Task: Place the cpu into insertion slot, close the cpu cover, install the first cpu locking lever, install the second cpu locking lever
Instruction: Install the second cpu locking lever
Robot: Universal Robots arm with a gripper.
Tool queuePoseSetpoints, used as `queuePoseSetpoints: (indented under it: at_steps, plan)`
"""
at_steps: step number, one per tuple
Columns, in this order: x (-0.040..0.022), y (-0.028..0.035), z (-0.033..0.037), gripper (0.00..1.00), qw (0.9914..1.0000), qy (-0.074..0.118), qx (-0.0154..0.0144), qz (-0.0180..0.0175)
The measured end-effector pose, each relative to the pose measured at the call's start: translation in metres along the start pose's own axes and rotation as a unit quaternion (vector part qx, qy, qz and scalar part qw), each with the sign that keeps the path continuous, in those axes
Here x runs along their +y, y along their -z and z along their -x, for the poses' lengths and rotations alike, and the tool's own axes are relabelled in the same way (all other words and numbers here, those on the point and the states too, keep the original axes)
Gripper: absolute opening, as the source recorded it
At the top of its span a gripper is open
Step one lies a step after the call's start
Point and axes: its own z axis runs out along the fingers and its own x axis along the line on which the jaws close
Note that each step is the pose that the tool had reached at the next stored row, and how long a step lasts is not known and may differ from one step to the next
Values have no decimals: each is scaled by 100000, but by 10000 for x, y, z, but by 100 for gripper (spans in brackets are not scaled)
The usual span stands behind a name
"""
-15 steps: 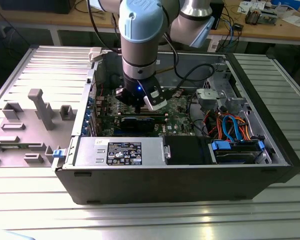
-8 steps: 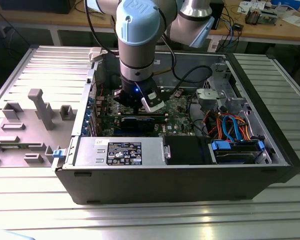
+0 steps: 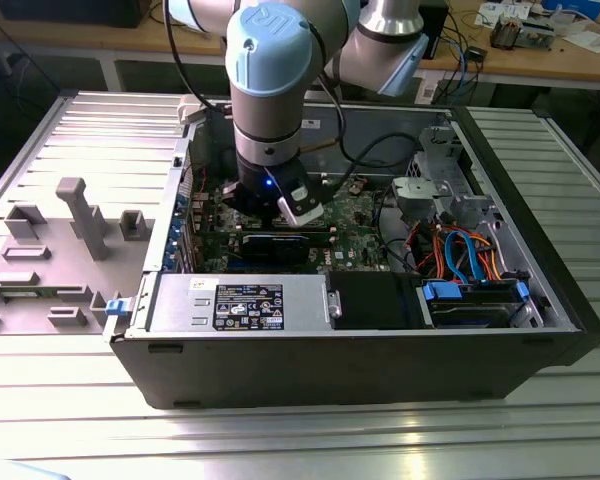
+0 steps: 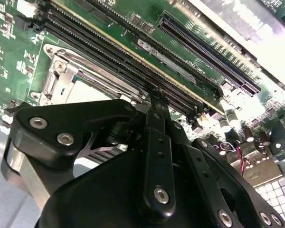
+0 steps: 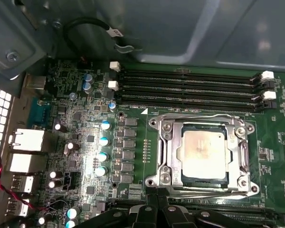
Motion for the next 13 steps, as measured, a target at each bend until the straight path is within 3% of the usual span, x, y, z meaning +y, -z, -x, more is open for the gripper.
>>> queuePoseSetpoints:
  at_steps: [5,13]
  plan:
    - [42,-36,3,11,99998,635,129,13]
    - [51,-79,-8,11,99996,864,169,21]
